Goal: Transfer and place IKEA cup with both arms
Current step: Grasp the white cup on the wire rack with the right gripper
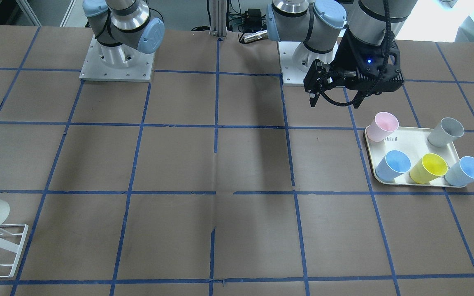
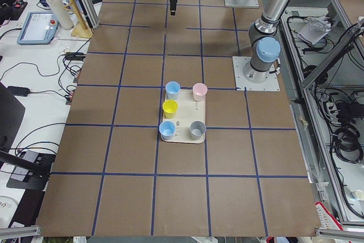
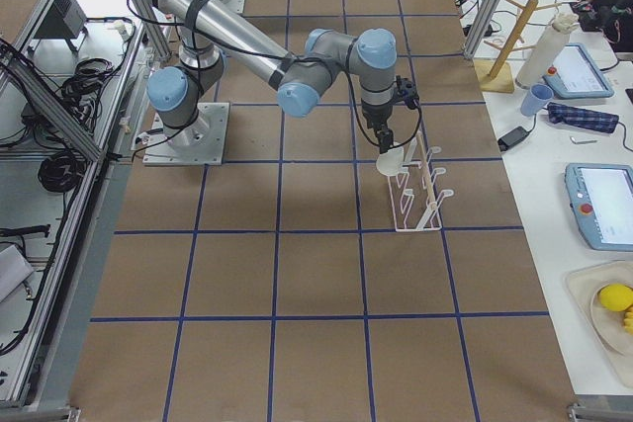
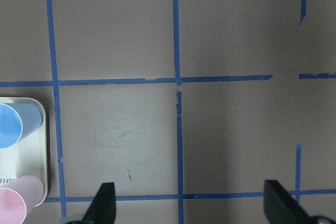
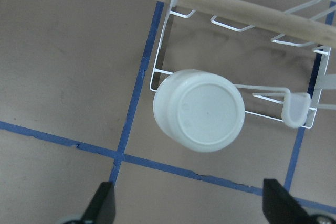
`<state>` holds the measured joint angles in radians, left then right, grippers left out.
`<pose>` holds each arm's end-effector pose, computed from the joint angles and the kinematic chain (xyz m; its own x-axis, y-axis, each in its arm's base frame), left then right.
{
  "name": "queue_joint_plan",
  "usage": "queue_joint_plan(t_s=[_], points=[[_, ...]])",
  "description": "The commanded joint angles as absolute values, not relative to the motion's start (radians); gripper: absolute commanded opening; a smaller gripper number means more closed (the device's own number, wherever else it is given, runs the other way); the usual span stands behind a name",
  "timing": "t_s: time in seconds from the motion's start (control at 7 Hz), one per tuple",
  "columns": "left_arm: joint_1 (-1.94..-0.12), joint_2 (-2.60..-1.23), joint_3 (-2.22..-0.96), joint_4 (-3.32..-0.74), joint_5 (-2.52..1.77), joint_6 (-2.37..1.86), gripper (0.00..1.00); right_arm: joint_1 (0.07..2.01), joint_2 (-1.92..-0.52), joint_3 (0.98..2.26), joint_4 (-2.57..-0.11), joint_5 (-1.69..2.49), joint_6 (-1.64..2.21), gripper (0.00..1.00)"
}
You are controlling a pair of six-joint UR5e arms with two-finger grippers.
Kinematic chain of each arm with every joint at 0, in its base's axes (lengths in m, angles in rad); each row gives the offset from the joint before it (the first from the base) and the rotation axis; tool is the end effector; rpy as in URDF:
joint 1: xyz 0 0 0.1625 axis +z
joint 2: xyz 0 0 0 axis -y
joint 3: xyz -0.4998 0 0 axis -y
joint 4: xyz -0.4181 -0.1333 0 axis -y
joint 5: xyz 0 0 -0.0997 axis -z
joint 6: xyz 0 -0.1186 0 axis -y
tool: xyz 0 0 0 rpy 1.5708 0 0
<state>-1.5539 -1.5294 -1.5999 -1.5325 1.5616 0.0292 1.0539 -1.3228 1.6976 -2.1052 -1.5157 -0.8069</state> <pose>-0.1259 -0.5052 0.5536 -0.9999 0.0127 0.0077 0.0123 0.9986 -0.0508 -0.1893 -0.6159 0.3929 -0.9558 -0.2838 0.0772 -0.2925 0.9446 -0.1492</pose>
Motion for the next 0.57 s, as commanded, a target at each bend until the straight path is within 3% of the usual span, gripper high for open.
queue_joint_plan(t_s=[0.0, 0.43], points=[[-1.554, -1.529, -1.600, -1.532, 1.562, 0.029, 1.00, 1.054, -1.270, 1.687, -2.160, -1.511, -0.818, 1.00], [-1.554, -1.529, -1.601, -1.532, 1.562, 0.029, 1.00, 1.055, -1.234, 1.689, -2.190, -1.477, -0.813, 1.00]])
